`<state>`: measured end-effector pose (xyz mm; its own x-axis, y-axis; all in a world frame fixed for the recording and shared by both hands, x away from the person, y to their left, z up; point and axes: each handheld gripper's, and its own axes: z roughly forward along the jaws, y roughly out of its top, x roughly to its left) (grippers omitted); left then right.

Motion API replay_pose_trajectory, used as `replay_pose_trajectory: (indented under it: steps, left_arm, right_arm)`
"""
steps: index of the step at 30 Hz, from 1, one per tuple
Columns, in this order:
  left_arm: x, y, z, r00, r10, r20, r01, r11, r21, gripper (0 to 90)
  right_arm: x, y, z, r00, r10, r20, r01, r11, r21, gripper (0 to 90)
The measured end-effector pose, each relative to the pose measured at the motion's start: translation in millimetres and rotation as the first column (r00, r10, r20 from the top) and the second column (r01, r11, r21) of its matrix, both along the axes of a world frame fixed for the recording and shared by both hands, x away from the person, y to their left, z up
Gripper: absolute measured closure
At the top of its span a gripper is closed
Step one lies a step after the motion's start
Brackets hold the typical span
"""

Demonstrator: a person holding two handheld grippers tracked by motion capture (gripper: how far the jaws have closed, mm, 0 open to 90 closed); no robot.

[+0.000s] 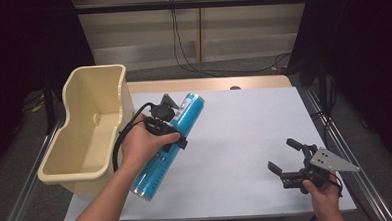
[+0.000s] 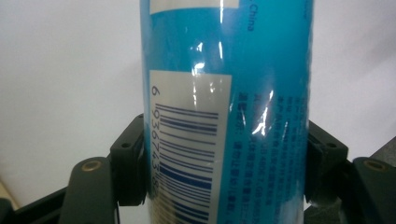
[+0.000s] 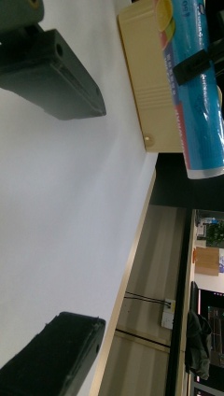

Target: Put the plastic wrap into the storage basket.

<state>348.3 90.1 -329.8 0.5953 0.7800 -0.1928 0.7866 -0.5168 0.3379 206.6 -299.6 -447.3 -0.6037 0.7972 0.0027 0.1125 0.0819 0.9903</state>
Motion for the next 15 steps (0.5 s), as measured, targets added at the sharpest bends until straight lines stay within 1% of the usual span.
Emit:
replay_pose_trajectory:
  steps: [4, 6, 10, 12, 15]
  left_arm:
    - [1.2, 3.4, 9.5, 0.9999, 0.014, 0.006, -0.014, 0.9999, -0.001, 32.2]
    - [1.9, 6.0, 13.5, 0.9999, 0.017, 0.000, -0.017, 0.9998, -0.004, 32.2]
    - [1.8, 12.4, 23.2, 0.9994, 0.035, 0.000, -0.035, 0.9993, -0.009, 32.2]
    - [2.3, 16.1, 28.0, 0.9993, 0.037, -0.007, -0.037, 0.9993, -0.012, 32.2]
    - [2.9, 22.6, 34.5, 0.9985, 0.048, -0.026, -0.049, 0.9984, -0.028, 32.2]
  right_arm:
    - [0.0, 0.0, 0.2, 1.0000, 0.003, 0.001, -0.003, 1.0000, -0.002, 0.6]
    - [-0.1, 0.0, 0.3, 1.0000, 0.003, 0.002, -0.003, 1.0000, -0.005, 0.7]
    - [0.0, 0.2, 0.2, 1.0000, 0.002, 0.002, -0.002, 1.0000, -0.006, 0.7]
    - [0.0, 0.3, 0.3, 1.0000, -0.002, 0.002, 0.002, 1.0000, -0.008, 0.6]
    - [-0.3, 0.4, 0.4, 1.0000, -0.001, 0.002, 0.002, 1.0000, -0.007, 0.6]
